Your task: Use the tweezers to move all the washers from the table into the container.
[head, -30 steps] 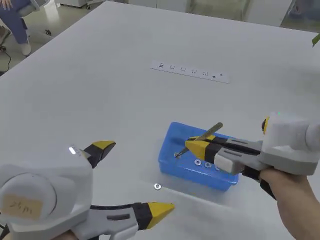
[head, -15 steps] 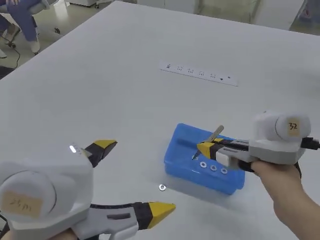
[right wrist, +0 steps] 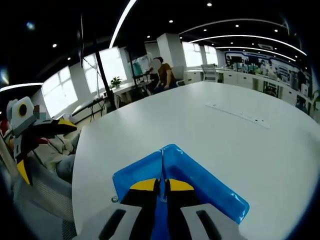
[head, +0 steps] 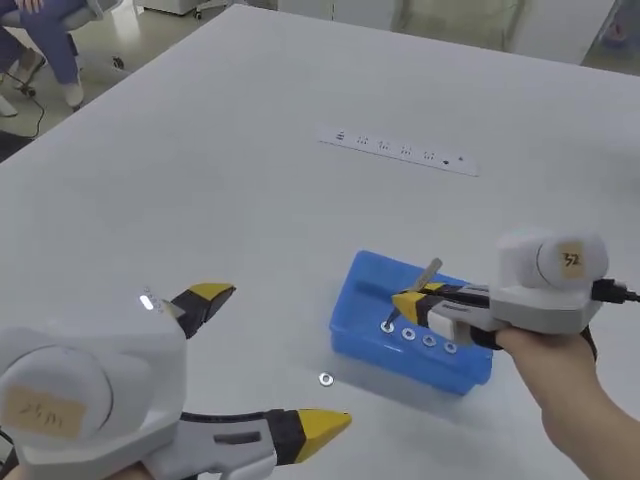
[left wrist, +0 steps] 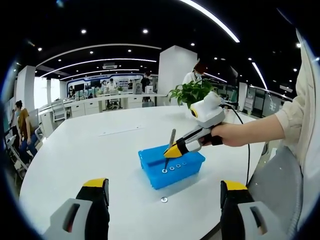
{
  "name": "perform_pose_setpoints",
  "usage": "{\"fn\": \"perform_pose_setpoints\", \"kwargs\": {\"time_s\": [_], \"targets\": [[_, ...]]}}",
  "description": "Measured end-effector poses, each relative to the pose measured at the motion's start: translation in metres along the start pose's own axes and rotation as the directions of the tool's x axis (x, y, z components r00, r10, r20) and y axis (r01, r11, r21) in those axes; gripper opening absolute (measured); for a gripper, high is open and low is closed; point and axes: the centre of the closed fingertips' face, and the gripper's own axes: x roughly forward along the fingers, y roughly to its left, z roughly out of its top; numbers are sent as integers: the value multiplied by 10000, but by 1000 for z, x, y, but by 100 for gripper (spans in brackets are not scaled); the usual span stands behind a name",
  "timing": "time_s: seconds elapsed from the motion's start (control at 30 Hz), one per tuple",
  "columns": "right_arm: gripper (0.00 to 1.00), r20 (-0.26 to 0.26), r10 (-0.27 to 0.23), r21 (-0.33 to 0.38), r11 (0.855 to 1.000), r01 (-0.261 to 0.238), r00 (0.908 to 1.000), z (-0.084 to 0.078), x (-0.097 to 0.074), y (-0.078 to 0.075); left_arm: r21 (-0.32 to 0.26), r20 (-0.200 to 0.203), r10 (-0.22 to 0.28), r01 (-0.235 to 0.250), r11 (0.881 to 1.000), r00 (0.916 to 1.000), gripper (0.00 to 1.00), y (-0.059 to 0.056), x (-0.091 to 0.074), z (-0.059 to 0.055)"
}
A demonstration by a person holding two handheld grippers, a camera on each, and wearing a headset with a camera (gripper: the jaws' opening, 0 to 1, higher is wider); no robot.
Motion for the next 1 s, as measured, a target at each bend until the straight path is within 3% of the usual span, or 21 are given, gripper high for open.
{"fn": "perform_pose_setpoints", "kwargs": {"time_s": [0.17,0.33,0.4,0.5,0.57,0.73,0.87,1.0], "targets": [[3,1091,307,163,9993,-327,9936,22,-12,14,5,3,-27,27,10000,10000,94,-1,0,0],[3,1697,556,-484,9977,-481,9839,40,-22,32,19,-28,-91,91,10000,10000,94,-3,1,-1],[3,2061,896,-753,9943,-755,9744,49,-25,44,28,-25,-96,96,9999,10000,94,-3,1,-1],[2,2162,1468,-1237,9848,-1221,9653,52,-24,60,0,-10,-93,93,10000,10000,94,-3,2,-1],[2,1813,2055,-1630,9707,-1767,9617,47,-18,76,5,-36,-75,75,10000,10000,94,-2,2,-2],[2,723,2506,-2026,9514,-2318,9654,24,-3,94,1,-36,-40,40,10000,10000,94,-1,1,-2],[2,-423,2498,-2549,9335,-2522,9674,0,7,96,-33,-60,5,-5,10000,10000,94,0,0,-4],[3,-784,2586,-2418,9320,-2700,9628,-10,14,97,-57,-94,50,-51,10000,9999,94,2,0,-5]]}}
